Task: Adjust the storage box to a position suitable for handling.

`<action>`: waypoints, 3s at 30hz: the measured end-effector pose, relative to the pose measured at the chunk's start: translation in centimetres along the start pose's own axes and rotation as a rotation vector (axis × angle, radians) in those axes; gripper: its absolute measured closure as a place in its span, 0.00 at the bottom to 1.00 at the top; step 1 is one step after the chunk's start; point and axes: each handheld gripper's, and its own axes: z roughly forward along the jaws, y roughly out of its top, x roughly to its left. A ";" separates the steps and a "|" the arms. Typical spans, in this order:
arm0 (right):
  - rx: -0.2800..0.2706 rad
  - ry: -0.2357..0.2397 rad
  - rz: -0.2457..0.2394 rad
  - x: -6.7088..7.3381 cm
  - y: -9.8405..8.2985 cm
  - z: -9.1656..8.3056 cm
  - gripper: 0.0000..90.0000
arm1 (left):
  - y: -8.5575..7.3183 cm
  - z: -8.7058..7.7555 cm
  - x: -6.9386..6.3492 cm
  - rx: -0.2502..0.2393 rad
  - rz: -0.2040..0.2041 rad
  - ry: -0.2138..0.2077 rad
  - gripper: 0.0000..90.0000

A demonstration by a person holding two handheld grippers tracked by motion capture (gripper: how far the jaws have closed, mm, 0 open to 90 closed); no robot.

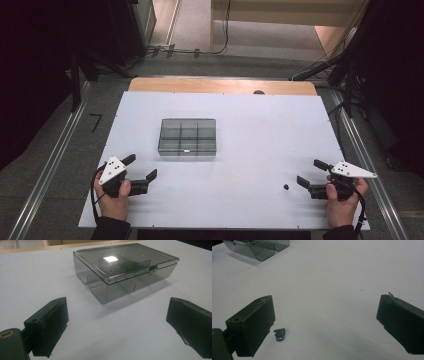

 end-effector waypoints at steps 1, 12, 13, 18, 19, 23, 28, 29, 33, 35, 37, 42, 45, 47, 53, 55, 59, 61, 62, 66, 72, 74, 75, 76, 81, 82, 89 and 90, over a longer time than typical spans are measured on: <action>-0.001 0.001 -0.001 0.0 0.0 0.0 0.00 | 0.1 0.0 0.0 0.004 -0.003 -0.005 0.05; -0.010 -0.003 -0.001 0.0 -0.1 0.0 0.01 | 2.3 -1.1 1.1 -0.038 -0.099 -0.030 0.09; -0.010 -0.003 -0.001 0.0 -0.1 0.0 0.01 | 2.4 -1.1 1.2 -0.027 -0.102 -0.030 0.09; -0.021 0.001 0.006 0.0 -0.1 -0.2 0.01 | 3.4 -0.8 1.6 -0.011 -0.119 -0.040 0.09; -0.024 0.004 0.009 -0.1 -0.1 -0.2 0.01 | 3.6 -0.6 1.7 -0.004 -0.122 -0.044 0.09; -0.021 0.003 0.006 0.0 -0.1 -0.2 0.01 | 4.7 0.3 1.8 0.026 -0.120 -0.052 0.12; -0.024 0.003 0.001 0.0 -0.2 -0.2 0.01 | 6.2 1.6 2.0 0.049 -0.130 -0.081 0.14; -0.028 0.003 0.002 0.0 -0.2 -0.2 0.01 | 6.5 1.8 2.0 0.046 -0.132 -0.079 0.15; -0.040 0.000 0.002 0.1 -0.2 -0.4 0.01 | 7.6 3.0 2.3 0.049 -0.150 -0.108 0.27; -0.040 -0.001 0.002 0.1 -0.2 -0.4 0.01 | 8.1 3.5 2.5 0.058 -0.151 -0.102 0.28; -0.040 -0.001 -0.002 0.1 -0.2 -0.4 0.01 | 8.5 4.1 2.7 0.065 -0.161 -0.104 0.32; -0.036 -0.006 -0.011 0.2 -0.2 -0.3 0.01 | 9.2 5.6 3.3 0.100 -0.164 -0.093 0.44; -0.031 -0.011 -0.015 0.3 -0.2 -0.3 0.01 | 9.4 6.3 3.8 0.103 -0.176 -0.096 0.60; -0.030 -0.017 -0.021 0.3 -0.2 -0.3 0.01 | 9.6 6.8 4.2 0.122 -0.194 -0.097 0.68; -0.026 -0.029 -0.026 0.4 -0.2 -0.3 0.01 | 10.2 8.5 5.3 0.162 -0.205 -0.082 0.84; -0.025 -0.030 -0.027 0.4 -0.2 -0.3 0.01 | 10.3 9.0 5.7 0.175 -0.207 -0.073 0.91; -0.024 -0.034 -0.029 0.5 -0.2 -0.3 0.01 | 10.4 10.1 6.7 0.191 -0.222 -0.057 0.98; -0.022 -0.033 -0.031 0.5 -0.2 -0.2 0.01 | 10.3 10.7 7.4 0.197 -0.236 -0.050 1.00; -0.022 -0.034 -0.033 0.5 -0.2 -0.2 0.01 | 10.3 11.1 7.8 0.204 -0.242 -0.051 1.00; -0.017 -0.039 -0.037 0.5 -0.2 -0.2 0.01 | 10.2 12.4 8.8 0.223 -0.271 -0.042 1.00; -0.015 -0.045 -0.037 0.6 -0.2 -0.2 0.01 | 9.6 14.5 10.1 0.254 -0.322 -0.054 1.00; -0.016 -0.046 -0.036 0.6 -0.2 -0.2 0.01 | 9.5 14.9 10.3 0.249 -0.341 -0.061 1.00; -0.017 -0.046 -0.037 0.6 -0.2 -0.2 0.01 | 9.4 15.1 10.3 0.253 -0.348 -0.066 1.00; -0.017 -0.045 -0.037 0.6 -0.2 -0.2 0.01 | 9.4 15.2 10.3 0.260 -0.350 -0.070 1.00; -0.017 -0.045 -0.037 0.6 -0.2 -0.2 0.01 | 9.0 15.6 10.3 0.275 -0.363 -0.076 1.00; -0.016 -0.044 -0.037 0.6 -0.2 -0.2 0.01 | 9.0 15.6 10.3 0.275 -0.365 -0.076 1.00; -0.014 -0.044 -0.037 0.6 -0.2 -0.2 0.02 | 9.0 15.3 10.2 0.280 -0.372 -0.095 1.00; -0.015 -0.043 -0.036 0.5 -0.2 -0.2 0.02 | 8.9 15.2 10.2 0.281 -0.374 -0.097 1.00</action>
